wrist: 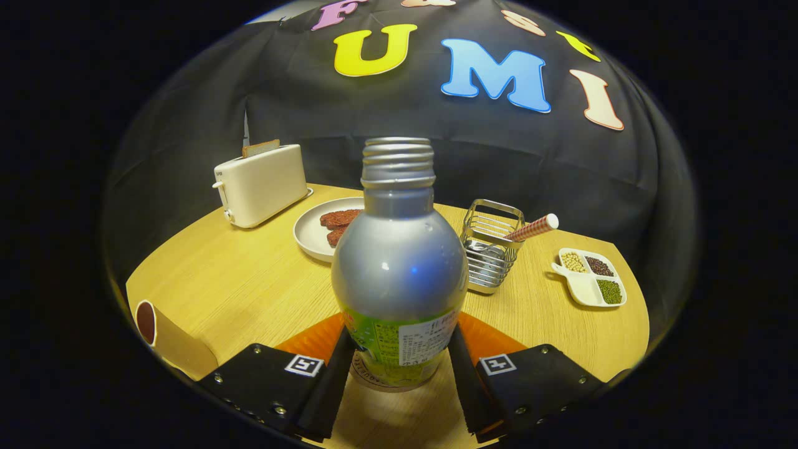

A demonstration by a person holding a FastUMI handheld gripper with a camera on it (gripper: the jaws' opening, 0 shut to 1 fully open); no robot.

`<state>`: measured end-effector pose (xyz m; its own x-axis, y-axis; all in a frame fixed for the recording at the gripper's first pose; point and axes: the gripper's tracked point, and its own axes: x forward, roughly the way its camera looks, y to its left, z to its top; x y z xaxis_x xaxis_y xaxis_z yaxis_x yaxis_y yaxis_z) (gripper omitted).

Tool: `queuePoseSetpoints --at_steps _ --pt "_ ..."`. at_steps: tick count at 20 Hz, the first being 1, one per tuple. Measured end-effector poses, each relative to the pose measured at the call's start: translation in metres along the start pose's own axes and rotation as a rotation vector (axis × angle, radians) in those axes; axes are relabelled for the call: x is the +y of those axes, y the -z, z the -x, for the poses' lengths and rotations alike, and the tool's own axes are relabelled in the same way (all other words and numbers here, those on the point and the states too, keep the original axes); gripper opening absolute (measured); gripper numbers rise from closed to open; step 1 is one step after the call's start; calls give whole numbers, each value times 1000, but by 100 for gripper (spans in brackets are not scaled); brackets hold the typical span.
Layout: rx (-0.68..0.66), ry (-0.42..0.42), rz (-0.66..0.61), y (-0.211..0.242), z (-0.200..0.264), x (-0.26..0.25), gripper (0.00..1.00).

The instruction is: Take the bottle from table, then pour the juice into the cup, finally place the bottle on the coaster

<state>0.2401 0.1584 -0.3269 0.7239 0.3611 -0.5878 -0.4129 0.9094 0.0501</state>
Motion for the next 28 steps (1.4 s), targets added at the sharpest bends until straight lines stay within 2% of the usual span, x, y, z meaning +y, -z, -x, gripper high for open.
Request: queuePoseSetpoints --at_steps 6,10,11,15,24,28 --pt "-34 24 6 2 -1 1 77" --pt "-8 25 -38 8 5 1 87" --pt "-14 29 -41 6 8 1 96" --pt "-69 52 -34 -17 33 -1 98" --pt "-289 142 -71 -82 169 0 98" --pt "-358 192 -107 -94 230 5 98"
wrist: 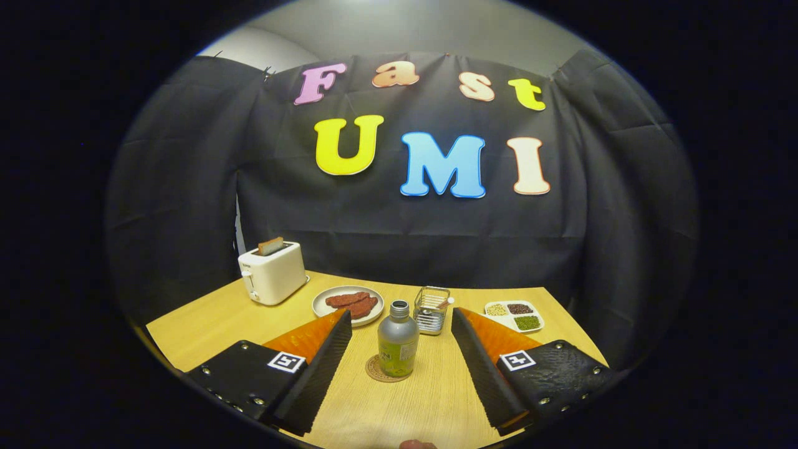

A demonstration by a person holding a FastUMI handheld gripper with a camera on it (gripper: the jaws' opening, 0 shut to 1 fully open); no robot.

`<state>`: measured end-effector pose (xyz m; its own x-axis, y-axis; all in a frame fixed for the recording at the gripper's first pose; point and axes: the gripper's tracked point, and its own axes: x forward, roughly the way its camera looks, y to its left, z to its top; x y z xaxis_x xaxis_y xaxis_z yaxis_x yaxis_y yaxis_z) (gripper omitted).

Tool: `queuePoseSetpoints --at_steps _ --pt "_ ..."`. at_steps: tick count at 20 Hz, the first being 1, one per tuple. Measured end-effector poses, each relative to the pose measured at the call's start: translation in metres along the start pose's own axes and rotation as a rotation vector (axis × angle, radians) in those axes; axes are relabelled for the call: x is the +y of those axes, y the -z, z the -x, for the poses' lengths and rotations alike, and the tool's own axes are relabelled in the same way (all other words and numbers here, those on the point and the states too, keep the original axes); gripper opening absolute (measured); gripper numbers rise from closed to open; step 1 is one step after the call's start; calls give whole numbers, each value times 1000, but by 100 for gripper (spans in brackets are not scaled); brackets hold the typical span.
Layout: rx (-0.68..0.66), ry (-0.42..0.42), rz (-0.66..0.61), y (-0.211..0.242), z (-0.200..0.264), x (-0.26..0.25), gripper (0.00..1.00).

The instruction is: Take the bottle from table, then pour the juice into the cup, finally place the bottle on the coaster

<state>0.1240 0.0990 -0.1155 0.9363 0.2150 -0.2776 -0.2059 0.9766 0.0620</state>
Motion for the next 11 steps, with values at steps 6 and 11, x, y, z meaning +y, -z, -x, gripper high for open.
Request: queuePoseSetpoints --at_steps 6,11 --pt "-70 49 0 -28 55 -2 98" --pt "-108 34 16 -41 73 7 98"
